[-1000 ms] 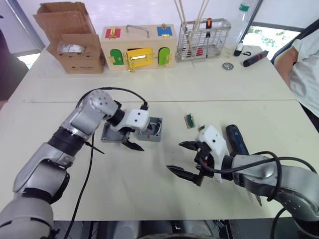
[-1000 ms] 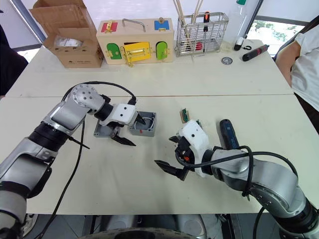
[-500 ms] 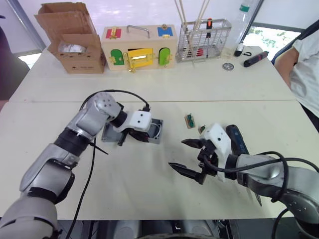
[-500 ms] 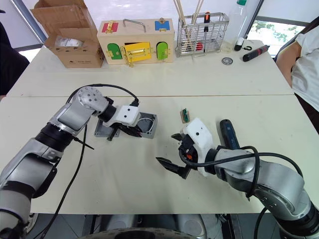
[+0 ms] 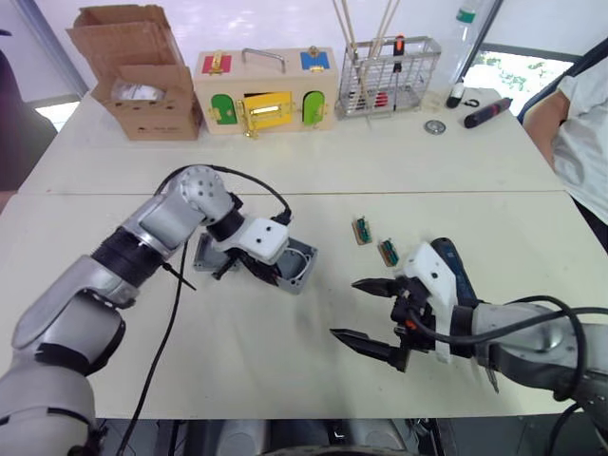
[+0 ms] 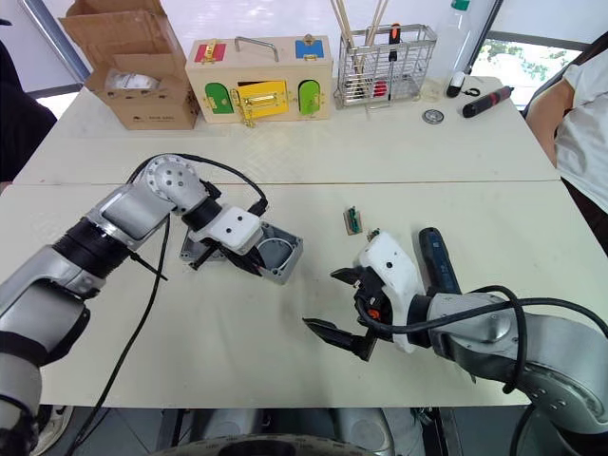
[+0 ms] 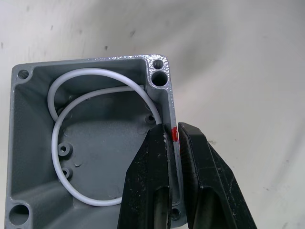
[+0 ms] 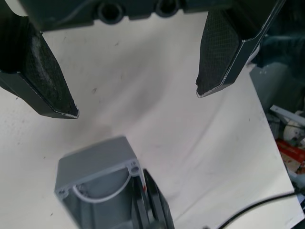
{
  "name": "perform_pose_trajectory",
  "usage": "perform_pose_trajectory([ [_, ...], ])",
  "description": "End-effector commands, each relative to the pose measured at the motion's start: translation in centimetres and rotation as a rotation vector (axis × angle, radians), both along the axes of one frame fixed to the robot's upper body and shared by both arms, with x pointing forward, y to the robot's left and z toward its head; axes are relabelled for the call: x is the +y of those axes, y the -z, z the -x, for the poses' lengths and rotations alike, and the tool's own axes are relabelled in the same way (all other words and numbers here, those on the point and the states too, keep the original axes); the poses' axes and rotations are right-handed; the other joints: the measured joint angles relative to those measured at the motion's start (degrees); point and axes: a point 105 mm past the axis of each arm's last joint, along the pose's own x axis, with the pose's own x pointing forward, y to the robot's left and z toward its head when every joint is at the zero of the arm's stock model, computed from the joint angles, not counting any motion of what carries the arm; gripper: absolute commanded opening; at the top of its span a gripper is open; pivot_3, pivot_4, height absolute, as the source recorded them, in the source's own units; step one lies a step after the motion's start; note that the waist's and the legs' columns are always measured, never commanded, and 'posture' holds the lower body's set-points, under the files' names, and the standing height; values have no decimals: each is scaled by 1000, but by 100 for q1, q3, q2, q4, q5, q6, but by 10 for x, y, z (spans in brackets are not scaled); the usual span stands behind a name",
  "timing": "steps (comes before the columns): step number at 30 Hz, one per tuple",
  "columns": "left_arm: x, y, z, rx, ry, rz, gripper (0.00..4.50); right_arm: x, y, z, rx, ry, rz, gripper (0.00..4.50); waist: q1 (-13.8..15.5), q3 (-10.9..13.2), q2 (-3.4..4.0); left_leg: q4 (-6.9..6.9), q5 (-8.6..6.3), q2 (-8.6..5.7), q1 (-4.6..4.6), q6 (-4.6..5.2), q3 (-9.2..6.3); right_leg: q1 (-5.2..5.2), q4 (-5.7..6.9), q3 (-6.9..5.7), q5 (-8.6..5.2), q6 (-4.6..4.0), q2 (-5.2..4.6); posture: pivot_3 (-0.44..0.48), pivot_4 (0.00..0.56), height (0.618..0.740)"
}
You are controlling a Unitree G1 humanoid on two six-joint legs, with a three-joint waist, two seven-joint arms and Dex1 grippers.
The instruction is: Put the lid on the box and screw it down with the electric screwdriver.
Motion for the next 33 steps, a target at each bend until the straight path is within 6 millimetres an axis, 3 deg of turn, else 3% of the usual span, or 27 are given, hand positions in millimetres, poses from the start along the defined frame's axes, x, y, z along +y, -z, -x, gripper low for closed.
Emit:
perform_pose_trajectory([
  [1, -4, 1, 0, -30, 75, -3, 53, 2, -3, 8, -19, -14, -6, 4500, -7, 0, 0, 0, 0, 0, 0, 0, 0, 0, 0, 0, 0, 0, 1, 0, 150, 740],
  [16, -8, 12, 2, -20, 128, -8, 53, 1, 3, 11, -3, 18, -16, 4500, -2, 0, -2, 3, 0, 0, 0, 0, 0, -1, 4, 0, 0, 0, 5, 0, 150, 740],
  [19, -6, 14, 4, -4, 113, -6, 1086, 1, 3, 10, -5, 22, -16, 4500, -9, 0, -2, 3, 0, 0, 0, 0, 1, -1, 4, 0, 0, 0, 5, 0, 150, 740],
  [22, -3, 13, 6, 5, 96, -5, 2586, 0, 2, 9, -5, 18, -15, 4500, -19, 0, -2, 3, 0, 0, 0, 0, 0, -2, 4, 0, 0, 0, 7, 0, 150, 740],
  [24, 0, 6, 6, 17, 63, 12, 3338, 1, 1, 8, -4, 10, -24, 4500, -22, 0, -2, 3, 0, 1, 0, 1, 0, -2, 4, 0, 0, 0, 7, 0, 150, 740],
  [28, 15, -26, 5, 82, -88, 74, 3338, 5, -8, 6, -3, -18, -73, 4500, -48, 1, -2, 3, 0, 3, 0, 0, -1, -5, 11, 1, 0, 0, 8, 0, 150, 740],
  [33, 42, -80, 1, 246, -393, 242, 3338, 9, -24, -1, -10, -87, -125, 4500, -42, 0, -2, 3, 0, 6, 3, 1, -3, -5, 16, 1, 0, 0, 12, 0, 150, 740],
])
